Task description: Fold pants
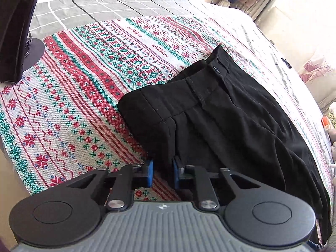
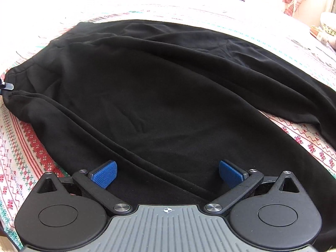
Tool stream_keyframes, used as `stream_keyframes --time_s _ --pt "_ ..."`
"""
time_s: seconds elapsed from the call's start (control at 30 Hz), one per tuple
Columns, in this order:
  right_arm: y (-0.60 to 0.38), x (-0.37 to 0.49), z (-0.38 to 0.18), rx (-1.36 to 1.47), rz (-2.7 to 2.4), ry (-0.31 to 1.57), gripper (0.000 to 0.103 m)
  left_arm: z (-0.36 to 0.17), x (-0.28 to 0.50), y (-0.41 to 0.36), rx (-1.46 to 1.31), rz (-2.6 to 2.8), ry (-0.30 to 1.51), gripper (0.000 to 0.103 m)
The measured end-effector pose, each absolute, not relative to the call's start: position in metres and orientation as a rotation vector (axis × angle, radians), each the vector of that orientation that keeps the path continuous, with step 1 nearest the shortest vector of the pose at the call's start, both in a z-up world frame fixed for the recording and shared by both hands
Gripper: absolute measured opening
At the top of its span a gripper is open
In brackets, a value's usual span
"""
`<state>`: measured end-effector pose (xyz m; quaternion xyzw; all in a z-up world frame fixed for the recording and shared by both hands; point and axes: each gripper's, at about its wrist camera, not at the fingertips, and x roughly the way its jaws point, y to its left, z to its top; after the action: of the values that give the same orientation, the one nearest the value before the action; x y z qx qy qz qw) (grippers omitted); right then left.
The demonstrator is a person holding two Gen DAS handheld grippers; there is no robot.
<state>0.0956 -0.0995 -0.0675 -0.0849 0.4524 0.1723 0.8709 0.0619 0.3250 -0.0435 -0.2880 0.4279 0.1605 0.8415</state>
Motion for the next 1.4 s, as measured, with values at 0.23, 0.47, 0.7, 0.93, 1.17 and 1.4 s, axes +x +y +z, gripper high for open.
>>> stream_keyframes --time_s 0.23,0.47,0.7,0.93,1.17,1.4 --pt "-0.092 0.086 -0.054 -0.161 0.445 0.943 0.024 -0.018 0.038 0.314 -0.600 0.385 0.807 0.012" --pt "-0.087 0.058 -0.037 -0.085 0.524 0.968 0.006 -0.003 0.027 0.320 -0.548 0.426 0.750 0.011" --pt "-0.085 0.024 -0.031 -0.060 0.624 1.000 0.006 -0.010 0.020 0.333 -0.545 0.456 0.821 0.011" --pt "-0.078 0.012 -0.048 -0.087 0.639 1.118 0.008 -0.017 0.012 0.321 -0.410 0.481 0.945 0.034" --pt "-0.084 -0.003 -0.043 -0.031 0.707 1.185 0.017 0.000 -0.011 0.300 -0.314 0.427 0.892 0.061" --pt "-0.116 -0.012 -0.016 -0.018 0.581 1.024 0.065 0.016 -0.013 0.241 -0.278 0.239 0.848 0.082"
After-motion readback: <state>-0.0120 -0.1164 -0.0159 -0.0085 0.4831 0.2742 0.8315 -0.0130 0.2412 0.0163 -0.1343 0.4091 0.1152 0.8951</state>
